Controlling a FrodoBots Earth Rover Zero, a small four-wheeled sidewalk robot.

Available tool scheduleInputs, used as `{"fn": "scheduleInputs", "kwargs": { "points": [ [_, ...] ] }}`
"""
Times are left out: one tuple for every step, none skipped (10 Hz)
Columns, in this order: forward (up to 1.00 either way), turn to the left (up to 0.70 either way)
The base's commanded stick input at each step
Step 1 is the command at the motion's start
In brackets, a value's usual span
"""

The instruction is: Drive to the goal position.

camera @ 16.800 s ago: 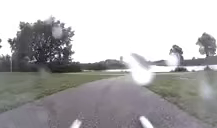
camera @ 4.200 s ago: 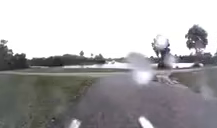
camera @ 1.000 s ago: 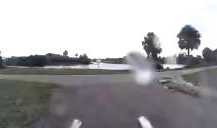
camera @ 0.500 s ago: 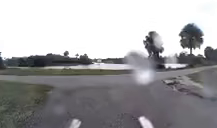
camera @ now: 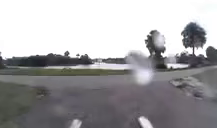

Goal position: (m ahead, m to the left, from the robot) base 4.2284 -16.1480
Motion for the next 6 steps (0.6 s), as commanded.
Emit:
{"fn": "scheduleInputs", "kwargs": {
  "points": [
    [0.7,-0.13],
    [0.7,-0.28],
    [0.7,-0.32],
    [0.7,-0.21],
    [0.7,-0.1],
    [0.7,-0.03]
  ]
}}
